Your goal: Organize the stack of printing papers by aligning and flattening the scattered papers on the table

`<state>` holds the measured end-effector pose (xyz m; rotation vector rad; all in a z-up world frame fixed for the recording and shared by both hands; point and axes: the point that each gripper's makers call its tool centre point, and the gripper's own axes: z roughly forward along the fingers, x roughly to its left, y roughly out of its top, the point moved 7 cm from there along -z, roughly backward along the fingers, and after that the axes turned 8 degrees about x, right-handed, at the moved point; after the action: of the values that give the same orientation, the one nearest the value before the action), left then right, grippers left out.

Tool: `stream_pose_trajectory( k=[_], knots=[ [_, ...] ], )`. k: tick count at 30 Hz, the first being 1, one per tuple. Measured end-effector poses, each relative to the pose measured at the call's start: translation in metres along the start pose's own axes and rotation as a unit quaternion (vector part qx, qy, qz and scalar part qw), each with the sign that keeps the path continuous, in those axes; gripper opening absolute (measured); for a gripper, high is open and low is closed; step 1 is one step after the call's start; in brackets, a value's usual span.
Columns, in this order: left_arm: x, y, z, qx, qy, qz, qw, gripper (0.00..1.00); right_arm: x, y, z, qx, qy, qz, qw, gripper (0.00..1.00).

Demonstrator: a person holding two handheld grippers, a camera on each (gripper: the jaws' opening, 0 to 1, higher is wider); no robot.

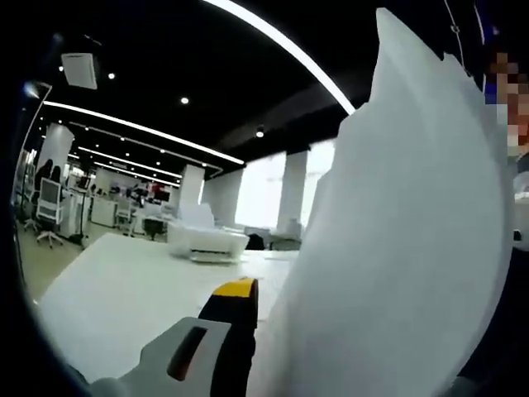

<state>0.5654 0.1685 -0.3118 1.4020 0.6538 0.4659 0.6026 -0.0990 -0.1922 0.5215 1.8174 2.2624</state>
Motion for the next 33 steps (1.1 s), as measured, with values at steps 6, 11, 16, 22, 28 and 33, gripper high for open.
stream_pose_trajectory(
  k=[6, 11, 16, 22, 28, 33],
  knots=[
    [0.000, 0.000, 0.000, -0.002, 0.000, -0.004, 1.0000, 0.28, -0.001, -0.008, 0.001, -0.003, 0.009, 0.019, 0.9998, 0.00],
    [0.001, 0.000, -0.001, -0.002, 0.001, -0.005, 1.0000, 0.28, -0.004, -0.015, 0.002, -0.004, 0.015, 0.038, 0.9992, 0.00],
    [0.002, -0.001, -0.001, -0.002, 0.001, -0.006, 1.0000, 0.28, -0.005, -0.024, 0.003, 0.000, 0.016, 0.050, 0.9986, 0.00],
    [0.001, -0.001, 0.000, -0.002, 0.000, -0.007, 1.0000, 0.28, -0.006, -0.036, 0.007, 0.004, 0.022, 0.070, 0.9973, 0.00],
    [0.001, -0.001, -0.001, -0.003, 0.001, -0.008, 1.0000, 0.28, -0.009, -0.045, 0.008, -0.001, 0.029, 0.098, 0.9948, 0.00],
    [0.002, 0.000, -0.002, -0.007, -0.002, -0.014, 0.9999, 0.28, -0.011, -0.050, 0.009, 0.000, 0.030, 0.108, 0.9937, 0.00]
  ],
)
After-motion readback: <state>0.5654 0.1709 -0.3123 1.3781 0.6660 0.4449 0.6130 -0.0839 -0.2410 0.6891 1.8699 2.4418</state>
